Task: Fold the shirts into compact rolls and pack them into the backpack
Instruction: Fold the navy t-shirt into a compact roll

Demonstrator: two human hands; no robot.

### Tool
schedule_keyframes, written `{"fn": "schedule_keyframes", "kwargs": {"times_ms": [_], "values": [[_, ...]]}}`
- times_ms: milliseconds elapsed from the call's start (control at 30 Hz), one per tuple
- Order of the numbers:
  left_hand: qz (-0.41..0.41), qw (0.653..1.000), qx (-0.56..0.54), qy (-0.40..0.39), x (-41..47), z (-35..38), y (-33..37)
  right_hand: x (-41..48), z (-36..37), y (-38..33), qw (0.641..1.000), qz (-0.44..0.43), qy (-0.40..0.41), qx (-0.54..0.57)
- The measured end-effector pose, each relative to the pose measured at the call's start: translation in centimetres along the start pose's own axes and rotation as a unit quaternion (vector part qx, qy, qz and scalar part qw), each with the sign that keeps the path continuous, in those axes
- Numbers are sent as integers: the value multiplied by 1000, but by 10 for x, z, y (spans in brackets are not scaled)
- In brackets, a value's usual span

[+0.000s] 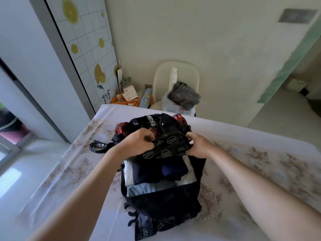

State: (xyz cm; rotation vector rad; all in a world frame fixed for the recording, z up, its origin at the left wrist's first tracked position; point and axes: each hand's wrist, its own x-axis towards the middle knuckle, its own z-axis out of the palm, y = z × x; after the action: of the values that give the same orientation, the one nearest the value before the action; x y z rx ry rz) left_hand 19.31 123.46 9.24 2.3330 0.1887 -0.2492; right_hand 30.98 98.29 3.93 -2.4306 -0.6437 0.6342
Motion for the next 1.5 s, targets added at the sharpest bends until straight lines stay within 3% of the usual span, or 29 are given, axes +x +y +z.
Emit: {"fn": "schedule_keyframes", "kwargs": {"times_ms": [67,200,267,333,400,467,567,667,733,867,1000,1133,1267,1500], "values": [[-25,997,-19,-76,-6,7,2,-18,2,4,1000,-26,-5,2],[-108,974,-55,-193,-18,31,21,-48,16,25,986,-110,12,-127],[-137,959,44,-246,-20,53,32,-62,25,40,984,-93,-77,-132],[-132,918,173,-331,-20,77,40,-71,32,57,985,-39,-155,-69],[-125,903,209,-354,-13,96,44,-68,33,70,989,0,-146,-8],[-113,919,209,-313,1,104,53,-54,28,77,994,24,-72,75],[-59,971,179,-145,30,112,68,-28,19,84,992,40,54,110],[58,973,225,10,64,124,66,1,15,94,994,48,62,72],[100,956,277,-2,84,136,58,16,19,98,995,62,22,76],[104,916,381,-72,105,157,30,46,36,111,991,88,-16,95],[109,913,391,27,112,161,11,65,52,126,988,105,6,109],[141,908,389,63,124,165,15,65,55,131,997,75,-13,8],[119,918,378,-30,117,169,8,60,47,136,998,63,2,-31],[42,906,412,-89,124,177,13,1,26,127,985,36,-110,-125]]}}
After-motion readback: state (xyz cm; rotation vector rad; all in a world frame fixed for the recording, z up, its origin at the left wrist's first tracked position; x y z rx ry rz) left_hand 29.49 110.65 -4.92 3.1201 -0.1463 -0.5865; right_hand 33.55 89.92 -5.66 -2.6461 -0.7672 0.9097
